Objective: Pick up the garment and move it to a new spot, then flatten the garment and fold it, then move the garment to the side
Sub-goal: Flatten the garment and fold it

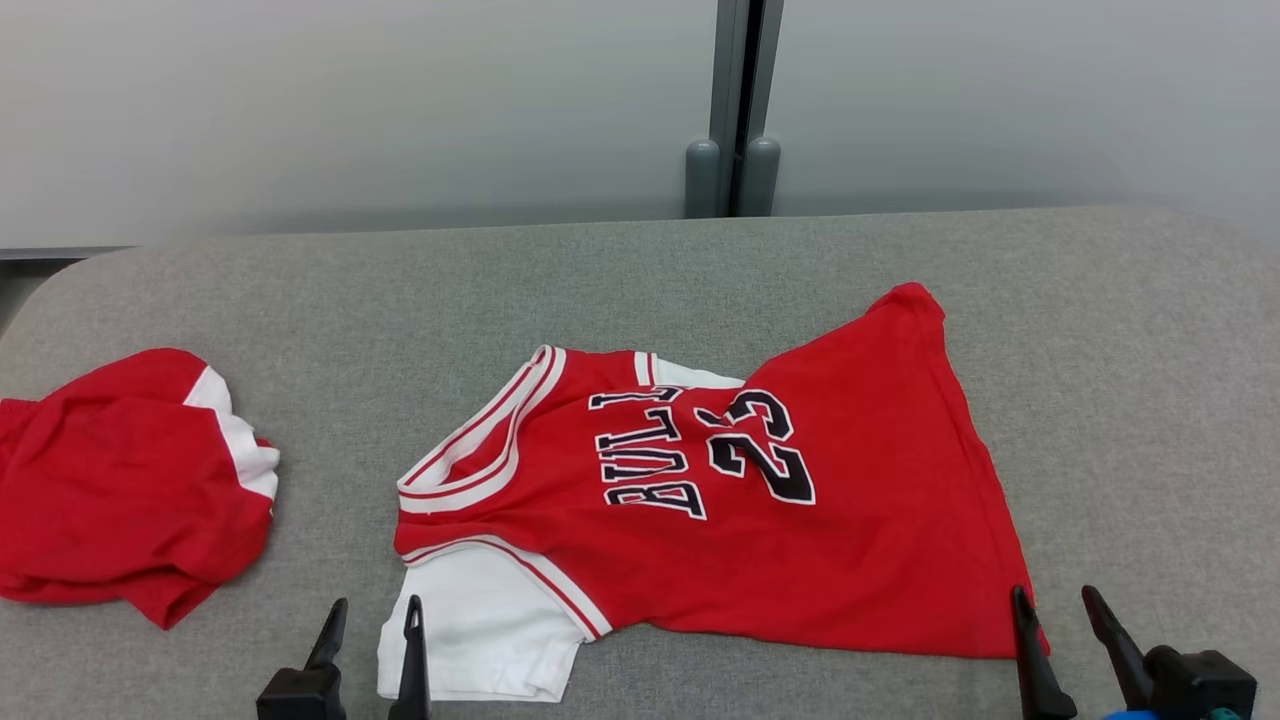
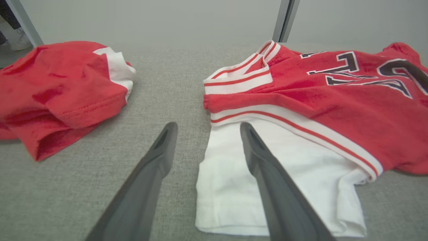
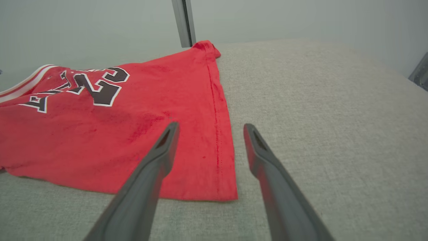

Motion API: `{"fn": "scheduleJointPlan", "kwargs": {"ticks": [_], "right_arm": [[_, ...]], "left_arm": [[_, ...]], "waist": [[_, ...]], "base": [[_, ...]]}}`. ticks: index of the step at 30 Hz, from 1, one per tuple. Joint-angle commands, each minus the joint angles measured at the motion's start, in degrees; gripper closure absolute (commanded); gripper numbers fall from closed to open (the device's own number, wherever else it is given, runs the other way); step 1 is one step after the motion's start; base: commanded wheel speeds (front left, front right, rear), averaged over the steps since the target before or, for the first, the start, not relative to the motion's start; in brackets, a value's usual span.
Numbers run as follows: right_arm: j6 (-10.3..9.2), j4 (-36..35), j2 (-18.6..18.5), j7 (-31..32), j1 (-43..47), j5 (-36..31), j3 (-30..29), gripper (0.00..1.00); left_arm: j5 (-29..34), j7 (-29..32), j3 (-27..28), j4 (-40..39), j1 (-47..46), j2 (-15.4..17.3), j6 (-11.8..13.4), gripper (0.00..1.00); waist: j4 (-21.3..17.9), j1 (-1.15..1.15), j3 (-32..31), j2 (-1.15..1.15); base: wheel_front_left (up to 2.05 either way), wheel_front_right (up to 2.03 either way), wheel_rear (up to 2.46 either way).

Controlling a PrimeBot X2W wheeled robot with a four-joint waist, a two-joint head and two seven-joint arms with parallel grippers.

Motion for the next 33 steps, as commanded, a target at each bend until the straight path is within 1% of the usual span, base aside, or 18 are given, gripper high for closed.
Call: {"fn": "scheduleJointPlan", "kwargs": {"ticks": [1,10,16,24,29,33], "right_arm": [[0.02,1.56,0.01,-0.45,-1.27,-0.37,-0.11,0.00],[0.02,14.96,-0.02,-2.09,-6.30,1.90,-1.08,0.00],[0.02,21.62,-0.02,-3.19,-9.32,4.87,-0.59,0.00],[0.03,26.98,0.07,-3.52,-11.86,7.25,0.67,0.00],[0.11,29.56,0.48,-3.48,-12.94,9.47,3.73,0.00],[0.36,30.57,1.05,-3.47,-12.81,11.75,7.77,0.00]], "left_arm": [[-0.29,-0.27,0.02,1.01,-1.39,0.01,-0.20,0.00],[-2.34,-0.28,-0.08,9.97,-4.50,-0.15,-1.05,0.00],[-3.83,-0.08,-0.57,13.12,-5.37,-0.25,-2.33,0.00],[-5.05,-0.02,-3.48,14.49,-5.59,-0.47,-3.66,0.00],[-6.86,0.10,-5.96,15.33,-6.03,-0.55,-4.15,0.00],[-8.26,0.21,-8.47,16.80,-6.38,-0.62,-4.26,0.00]], "waist": [[0.04,0.00,0.31,0.00],[0.32,0.00,2.26,0.00],[0.30,0.00,3.05,0.00],[0.33,0.00,3.47,0.00],[0.51,0.00,3.70,0.00],[0.56,0.00,3.79,0.00]], "base": [[0.00,0.00,0.00],[0.00,0.00,0.00],[0.00,0.00,0.00],[0.00,0.00,0.00],[0.00,0.00,0.00],[0.00,0.00,0.00]]}}
